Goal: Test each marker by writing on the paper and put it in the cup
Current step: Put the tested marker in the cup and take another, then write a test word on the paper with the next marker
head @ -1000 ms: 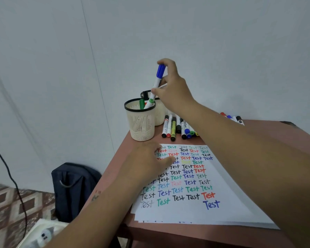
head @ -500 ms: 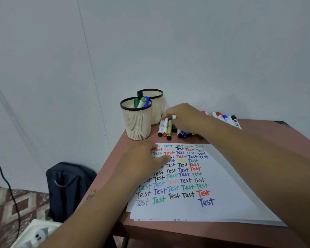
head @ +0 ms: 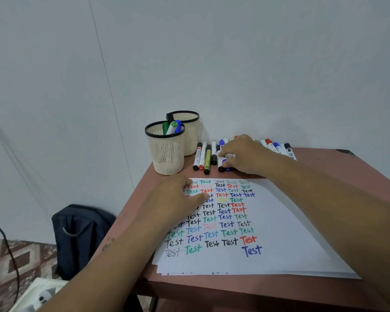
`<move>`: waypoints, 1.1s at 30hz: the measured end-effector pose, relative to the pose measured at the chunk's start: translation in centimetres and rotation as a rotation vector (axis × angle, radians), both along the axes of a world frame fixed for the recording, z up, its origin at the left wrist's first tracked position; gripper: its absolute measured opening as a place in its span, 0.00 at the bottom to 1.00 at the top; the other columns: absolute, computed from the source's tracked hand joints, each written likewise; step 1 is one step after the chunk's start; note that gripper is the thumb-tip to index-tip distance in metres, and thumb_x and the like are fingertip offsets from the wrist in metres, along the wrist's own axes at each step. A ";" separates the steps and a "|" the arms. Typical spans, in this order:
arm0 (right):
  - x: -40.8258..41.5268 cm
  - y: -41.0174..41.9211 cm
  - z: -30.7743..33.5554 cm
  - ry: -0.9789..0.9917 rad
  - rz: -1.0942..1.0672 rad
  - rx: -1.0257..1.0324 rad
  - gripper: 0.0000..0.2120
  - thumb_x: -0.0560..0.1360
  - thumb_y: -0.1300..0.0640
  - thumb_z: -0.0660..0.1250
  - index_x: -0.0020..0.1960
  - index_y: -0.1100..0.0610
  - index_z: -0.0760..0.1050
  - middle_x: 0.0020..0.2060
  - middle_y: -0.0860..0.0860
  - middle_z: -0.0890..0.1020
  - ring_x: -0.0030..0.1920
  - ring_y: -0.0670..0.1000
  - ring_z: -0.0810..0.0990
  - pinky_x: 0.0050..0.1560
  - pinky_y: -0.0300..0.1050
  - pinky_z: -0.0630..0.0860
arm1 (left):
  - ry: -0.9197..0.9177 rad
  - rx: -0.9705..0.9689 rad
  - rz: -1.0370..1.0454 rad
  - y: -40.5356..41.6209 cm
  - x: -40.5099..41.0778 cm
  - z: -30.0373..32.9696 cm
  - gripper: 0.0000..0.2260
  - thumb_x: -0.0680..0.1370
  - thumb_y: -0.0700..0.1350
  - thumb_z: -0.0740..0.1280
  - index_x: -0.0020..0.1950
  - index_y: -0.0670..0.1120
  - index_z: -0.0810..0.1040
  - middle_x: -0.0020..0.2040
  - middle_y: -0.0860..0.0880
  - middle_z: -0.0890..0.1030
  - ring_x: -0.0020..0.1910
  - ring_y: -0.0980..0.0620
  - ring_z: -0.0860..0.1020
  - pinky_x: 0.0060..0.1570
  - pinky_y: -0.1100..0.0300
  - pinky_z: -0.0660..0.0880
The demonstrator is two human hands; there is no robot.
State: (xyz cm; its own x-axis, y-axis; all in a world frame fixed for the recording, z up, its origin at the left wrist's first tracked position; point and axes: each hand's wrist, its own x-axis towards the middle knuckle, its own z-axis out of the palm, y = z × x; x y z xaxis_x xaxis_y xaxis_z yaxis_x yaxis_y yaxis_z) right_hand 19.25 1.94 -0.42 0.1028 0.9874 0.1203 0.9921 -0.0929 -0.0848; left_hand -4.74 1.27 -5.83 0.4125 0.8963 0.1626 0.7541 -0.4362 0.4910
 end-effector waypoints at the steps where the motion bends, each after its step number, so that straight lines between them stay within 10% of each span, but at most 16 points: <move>1: 0.1 0.0 -0.1 -0.009 0.002 0.007 0.20 0.78 0.42 0.71 0.69 0.43 0.78 0.68 0.51 0.77 0.68 0.54 0.72 0.63 0.52 0.73 | 0.004 0.001 0.001 0.0 0.0 0.0 0.31 0.71 0.71 0.67 0.69 0.57 0.74 0.66 0.58 0.76 0.58 0.58 0.74 0.53 0.58 0.73; 12: 0.2 -1.8 1.0 -0.065 0.073 0.202 0.17 0.87 0.52 0.56 0.72 0.53 0.76 0.60 0.54 0.82 0.64 0.56 0.75 0.62 0.52 0.73 | 0.008 0.017 -0.004 -0.4 -0.1 0.2 0.31 0.72 0.72 0.66 0.70 0.58 0.73 0.65 0.58 0.76 0.60 0.56 0.75 0.57 0.54 0.76; 18: -0.4 -5.1 2.2 0.583 0.007 0.497 0.14 0.86 0.54 0.59 0.62 0.54 0.82 0.46 0.42 0.82 0.48 0.43 0.78 0.54 0.39 0.74 | -0.093 0.148 -0.038 -1.0 -0.1 0.3 0.26 0.76 0.67 0.66 0.70 0.57 0.71 0.68 0.58 0.72 0.67 0.57 0.69 0.66 0.57 0.69; 22: -1.8 -6.8 1.8 1.005 -0.008 0.481 0.13 0.86 0.56 0.61 0.54 0.53 0.84 0.50 0.50 0.86 0.52 0.49 0.84 0.48 0.49 0.85 | -0.066 0.365 -0.082 -1.9 -0.1 0.6 0.28 0.79 0.61 0.65 0.76 0.55 0.63 0.74 0.57 0.66 0.72 0.58 0.62 0.63 0.67 0.54; 26: -3.4 -8.3 0.7 1.364 0.028 0.365 0.12 0.85 0.56 0.62 0.55 0.57 0.83 0.48 0.55 0.86 0.47 0.51 0.84 0.48 0.50 0.85 | -0.147 0.347 -0.138 -2.0 -0.2 0.4 0.30 0.81 0.58 0.63 0.80 0.55 0.56 0.74 0.57 0.65 0.72 0.58 0.63 0.70 0.63 0.59; 33: -6.4 -9.5 0.0 1.709 0.052 0.319 0.13 0.85 0.55 0.62 0.54 0.65 0.80 0.50 0.67 0.85 0.48 0.59 0.85 0.53 0.51 0.85 | -0.278 0.243 -0.220 -2.0 -0.2 0.2 0.11 0.83 0.57 0.55 0.61 0.55 0.71 0.46 0.58 0.73 0.45 0.59 0.71 0.42 0.60 0.66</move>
State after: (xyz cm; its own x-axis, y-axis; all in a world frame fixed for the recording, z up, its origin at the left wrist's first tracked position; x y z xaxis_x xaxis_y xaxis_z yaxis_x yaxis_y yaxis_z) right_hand 12.89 -7.58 -0.42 0.2829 0.9546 0.0931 -0.2267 0.1609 -0.9606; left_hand -4.98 -0.74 -5.64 0.5000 0.7141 0.4899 0.4841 -0.6995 0.5257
